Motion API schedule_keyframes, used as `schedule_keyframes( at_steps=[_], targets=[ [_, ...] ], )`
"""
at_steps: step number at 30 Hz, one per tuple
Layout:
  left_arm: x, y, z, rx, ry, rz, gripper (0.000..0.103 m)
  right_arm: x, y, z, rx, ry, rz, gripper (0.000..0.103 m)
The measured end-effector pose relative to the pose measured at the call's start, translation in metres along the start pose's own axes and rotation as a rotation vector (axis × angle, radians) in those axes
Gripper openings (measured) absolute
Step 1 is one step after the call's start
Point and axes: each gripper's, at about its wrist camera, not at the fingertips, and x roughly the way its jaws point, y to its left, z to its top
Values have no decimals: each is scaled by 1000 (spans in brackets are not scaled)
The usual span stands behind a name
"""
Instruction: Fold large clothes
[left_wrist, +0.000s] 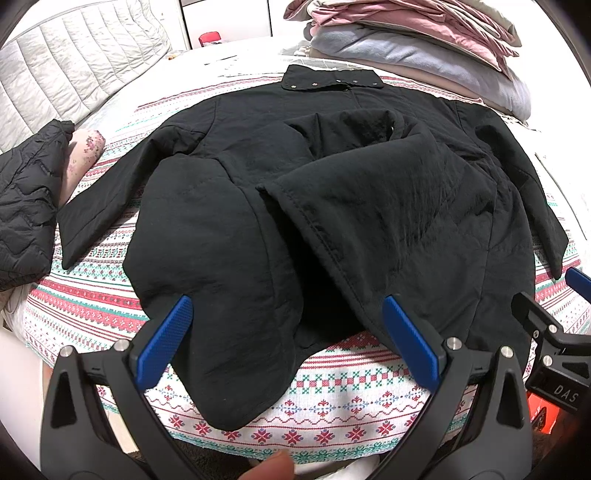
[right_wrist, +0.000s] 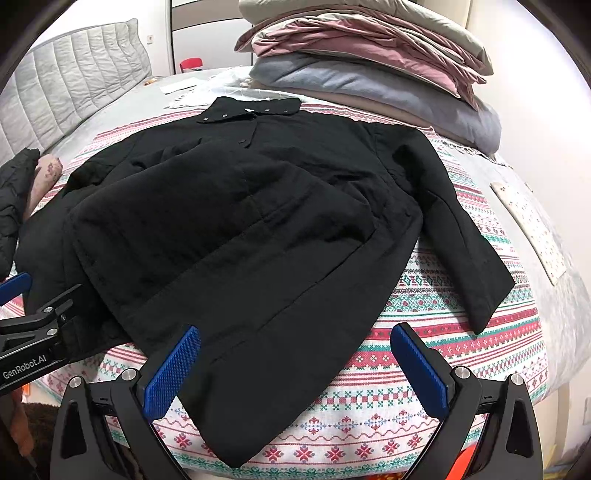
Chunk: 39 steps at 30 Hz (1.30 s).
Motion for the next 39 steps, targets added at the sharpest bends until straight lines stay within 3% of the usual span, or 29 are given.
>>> schedule_keyframes(
  at_steps=[13,18,23,28,31,33,36,39],
  targets=[
    [4,4,-8,21,-64,-7,102,-1,-5,-7,0,5,-1,103],
    [-3,20,-13,13,-135,-156,102,-2,-11,-9,30,-7,81,103],
    [-7,59,-13,-31,-120,-359,102,0,-24,-11,84,-11,183,103],
    [10,103,-12,-153,-68,-394,102,25,-45,-18,179,120,297,103],
    [23,125,-19,-207,-12,-429,97,34,-60,-22,261,153,361,103],
    [28,131,-23,-223,4,-473,95,41,-72,-26,352,167,429,103],
    [29,122,-28,-200,13,-603,91,53,-82,-34,492,191,572,103],
    [36,99,-28,-138,47,-656,77,66,-77,-38,560,232,654,96]
  ],
)
